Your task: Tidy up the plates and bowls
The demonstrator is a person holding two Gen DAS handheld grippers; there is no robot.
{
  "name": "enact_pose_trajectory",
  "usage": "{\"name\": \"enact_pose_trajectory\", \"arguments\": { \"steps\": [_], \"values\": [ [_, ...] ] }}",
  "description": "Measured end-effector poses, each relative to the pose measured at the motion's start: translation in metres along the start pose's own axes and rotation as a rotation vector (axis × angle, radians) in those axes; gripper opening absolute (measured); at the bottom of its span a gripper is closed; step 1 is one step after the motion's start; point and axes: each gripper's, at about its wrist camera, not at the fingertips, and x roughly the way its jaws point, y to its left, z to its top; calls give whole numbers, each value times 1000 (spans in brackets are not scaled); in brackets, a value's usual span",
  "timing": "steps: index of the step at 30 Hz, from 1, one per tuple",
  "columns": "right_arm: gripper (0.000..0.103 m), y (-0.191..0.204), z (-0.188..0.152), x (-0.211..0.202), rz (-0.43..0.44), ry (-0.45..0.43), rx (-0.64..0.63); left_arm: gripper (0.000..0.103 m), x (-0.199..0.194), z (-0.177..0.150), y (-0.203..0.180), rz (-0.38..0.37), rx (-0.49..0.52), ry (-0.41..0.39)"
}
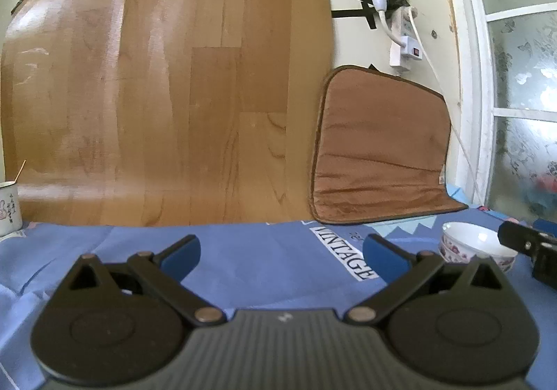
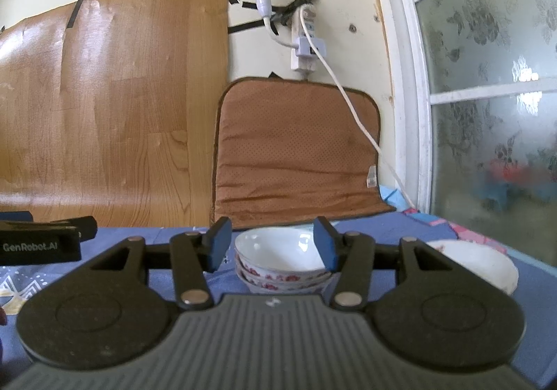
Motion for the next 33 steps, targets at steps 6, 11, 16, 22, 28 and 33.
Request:
{"name": "enact_pose_trajectory", "arguments": {
  "steps": [6, 11, 16, 22, 28, 33],
  "values": [
    [55, -6, -2, -2, 3, 38, 47, 103, 2, 0, -1, -12, 7, 17],
    [55, -7, -2, 2, 1, 60, 64, 103, 3, 0, 1, -14, -4, 24],
    [55, -8, -2, 4, 2, 73, 78, 103, 5, 0, 2, -20, -12, 35],
    [55, -8, -2, 4, 5, 81, 78, 103, 7, -1, 3, -34, -20, 52],
    [55, -8, -2, 5, 5, 82, 78, 103, 7, -1, 3, -38, -22, 50],
    [55, -8, -2, 4, 5, 83, 79, 103, 8, -1, 3, -40, -25, 55]
  ]
}}
